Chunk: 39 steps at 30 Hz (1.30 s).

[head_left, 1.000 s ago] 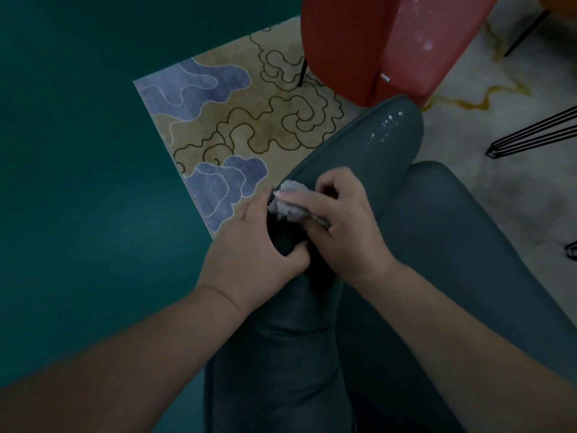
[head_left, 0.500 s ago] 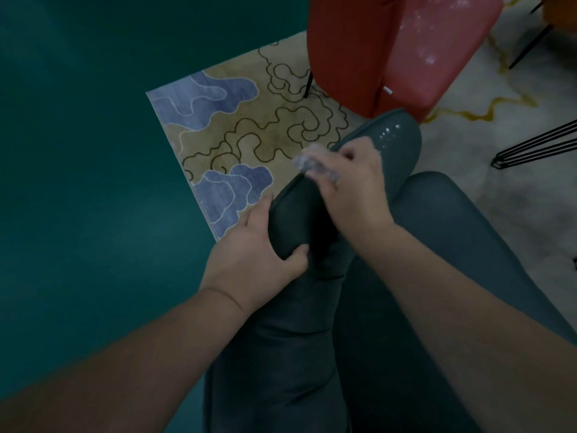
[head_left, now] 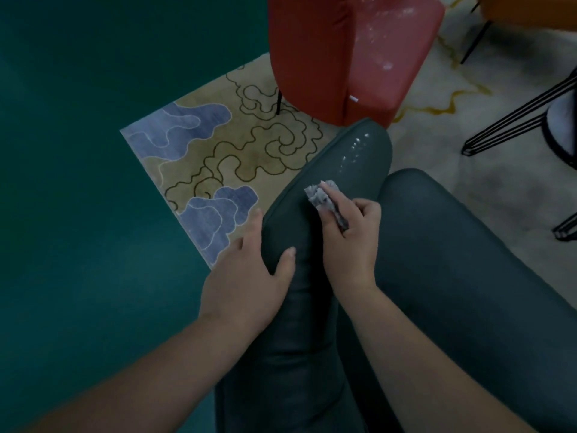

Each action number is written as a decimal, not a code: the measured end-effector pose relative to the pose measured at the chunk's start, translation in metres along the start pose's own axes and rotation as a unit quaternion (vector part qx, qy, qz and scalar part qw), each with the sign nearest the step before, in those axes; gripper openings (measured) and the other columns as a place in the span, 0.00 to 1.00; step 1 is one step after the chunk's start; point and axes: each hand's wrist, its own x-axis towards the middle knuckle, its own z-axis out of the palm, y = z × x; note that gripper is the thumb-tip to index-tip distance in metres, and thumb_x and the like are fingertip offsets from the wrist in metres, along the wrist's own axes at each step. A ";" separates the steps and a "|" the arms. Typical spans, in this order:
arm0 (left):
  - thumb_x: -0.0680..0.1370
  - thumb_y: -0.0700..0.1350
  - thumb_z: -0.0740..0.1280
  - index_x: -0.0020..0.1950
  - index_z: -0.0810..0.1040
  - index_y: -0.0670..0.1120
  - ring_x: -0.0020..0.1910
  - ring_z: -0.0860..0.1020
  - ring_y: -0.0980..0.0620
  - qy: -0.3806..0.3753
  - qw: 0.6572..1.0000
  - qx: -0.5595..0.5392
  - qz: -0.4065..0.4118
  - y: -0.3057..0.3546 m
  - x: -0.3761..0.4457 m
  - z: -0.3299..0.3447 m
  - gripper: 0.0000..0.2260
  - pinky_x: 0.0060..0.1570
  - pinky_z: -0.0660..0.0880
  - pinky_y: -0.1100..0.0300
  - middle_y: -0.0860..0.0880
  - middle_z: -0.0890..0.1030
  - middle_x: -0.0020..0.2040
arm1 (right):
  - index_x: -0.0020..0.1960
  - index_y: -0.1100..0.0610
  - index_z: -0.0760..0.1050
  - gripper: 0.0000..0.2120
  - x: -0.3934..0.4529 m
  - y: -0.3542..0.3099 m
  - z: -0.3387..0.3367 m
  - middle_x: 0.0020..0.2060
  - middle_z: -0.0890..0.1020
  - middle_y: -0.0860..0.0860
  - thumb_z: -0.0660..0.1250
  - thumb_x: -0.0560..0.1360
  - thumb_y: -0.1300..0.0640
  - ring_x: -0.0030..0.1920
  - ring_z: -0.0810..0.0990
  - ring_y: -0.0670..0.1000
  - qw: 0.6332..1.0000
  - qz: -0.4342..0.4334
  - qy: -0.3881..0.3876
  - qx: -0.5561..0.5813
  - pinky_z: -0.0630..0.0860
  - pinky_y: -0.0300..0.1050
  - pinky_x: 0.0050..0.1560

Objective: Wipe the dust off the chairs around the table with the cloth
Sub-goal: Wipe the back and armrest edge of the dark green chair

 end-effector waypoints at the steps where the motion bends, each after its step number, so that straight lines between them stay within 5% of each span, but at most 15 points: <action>1: 0.74 0.69 0.50 0.76 0.43 0.60 0.65 0.72 0.45 -0.005 1.000 0.021 0.007 0.001 0.003 -0.001 0.34 0.50 0.72 0.52 0.49 0.65 0.74 | 0.57 0.33 0.73 0.19 -0.001 0.001 -0.001 0.49 0.66 0.46 0.67 0.77 0.57 0.48 0.71 0.43 1.000 0.019 0.005 0.012 0.71 0.32 0.55; 9: 0.77 0.65 0.55 0.77 0.37 0.59 0.61 0.73 0.44 -0.076 0.986 0.071 0.129 0.044 0.100 0.004 0.36 0.47 0.71 0.52 0.46 0.66 0.71 | 0.56 0.36 0.76 0.14 0.021 0.001 -0.005 0.51 0.71 0.48 0.65 0.78 0.55 0.48 0.77 0.44 0.966 0.153 0.155 0.139 0.73 0.29 0.51; 12: 0.74 0.66 0.55 0.76 0.38 0.62 0.57 0.75 0.44 -0.052 0.986 0.052 0.153 0.040 0.102 0.009 0.36 0.47 0.72 0.52 0.47 0.70 0.67 | 0.60 0.50 0.79 0.12 0.049 0.006 -0.012 0.52 0.77 0.48 0.63 0.80 0.55 0.49 0.78 0.36 0.957 0.151 0.185 0.162 0.73 0.27 0.50; 18: 0.71 0.68 0.53 0.75 0.38 0.65 0.49 0.76 0.48 -0.045 0.986 0.019 0.162 0.036 0.104 0.010 0.36 0.41 0.74 0.54 0.52 0.71 0.63 | 0.70 0.45 0.71 0.18 0.143 0.026 -0.016 0.59 0.73 0.50 0.61 0.80 0.53 0.49 0.74 0.36 0.980 0.144 0.118 0.072 0.69 0.28 0.56; 21: 0.71 0.68 0.53 0.75 0.38 0.65 0.46 0.76 0.49 -0.043 0.987 0.017 0.156 0.036 0.103 0.011 0.36 0.39 0.69 0.57 0.52 0.71 0.63 | 0.71 0.45 0.69 0.19 0.158 0.028 -0.008 0.50 0.66 0.46 0.62 0.80 0.52 0.49 0.71 0.42 0.986 0.141 0.092 0.008 0.69 0.38 0.62; 26: 0.70 0.68 0.51 0.76 0.40 0.63 0.46 0.78 0.49 -0.045 0.986 0.026 0.158 0.039 0.103 0.009 0.37 0.39 0.72 0.57 0.51 0.71 0.63 | 0.69 0.42 0.70 0.20 0.094 0.028 -0.001 0.49 0.66 0.47 0.63 0.78 0.55 0.51 0.70 0.50 0.996 -0.038 0.048 -0.067 0.72 0.43 0.58; 33: 0.70 0.68 0.49 0.75 0.38 0.63 0.45 0.77 0.51 -0.049 0.988 0.025 0.143 0.042 0.102 0.007 0.37 0.39 0.75 0.56 0.54 0.70 0.61 | 0.69 0.42 0.70 0.18 0.157 0.027 -0.002 0.47 0.63 0.46 0.62 0.80 0.52 0.49 0.70 0.46 0.987 0.126 0.104 -0.012 0.69 0.39 0.58; 39: 0.69 0.69 0.49 0.76 0.41 0.59 0.52 0.78 0.47 -0.071 0.989 0.040 0.124 0.043 0.103 0.007 0.38 0.41 0.68 0.58 0.52 0.69 0.65 | 0.70 0.47 0.70 0.21 0.066 0.026 0.000 0.49 0.65 0.48 0.63 0.78 0.55 0.48 0.69 0.49 0.991 -0.096 0.026 -0.091 0.74 0.44 0.52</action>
